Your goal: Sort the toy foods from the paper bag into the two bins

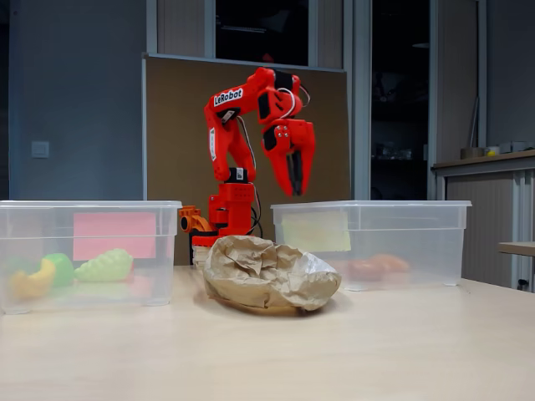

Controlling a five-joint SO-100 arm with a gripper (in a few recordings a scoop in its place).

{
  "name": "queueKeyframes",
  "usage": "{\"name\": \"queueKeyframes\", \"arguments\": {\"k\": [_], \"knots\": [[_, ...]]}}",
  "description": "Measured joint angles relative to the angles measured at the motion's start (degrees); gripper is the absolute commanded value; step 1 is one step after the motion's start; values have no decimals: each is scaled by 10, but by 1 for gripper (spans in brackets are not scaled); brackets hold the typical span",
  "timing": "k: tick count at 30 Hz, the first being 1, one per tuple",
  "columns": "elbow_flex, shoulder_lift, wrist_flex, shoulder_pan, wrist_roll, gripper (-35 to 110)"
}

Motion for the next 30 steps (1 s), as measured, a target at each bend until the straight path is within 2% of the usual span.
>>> {"name": "queueKeyframes", "arguments": {"k": [5,14,20,30], "knots": [[141,67,-134,58,-126,0],[366,212,-300,105,-194,0],[479,343,-324,124,-213,0],[620,562,-334,175,-326,3]]}}
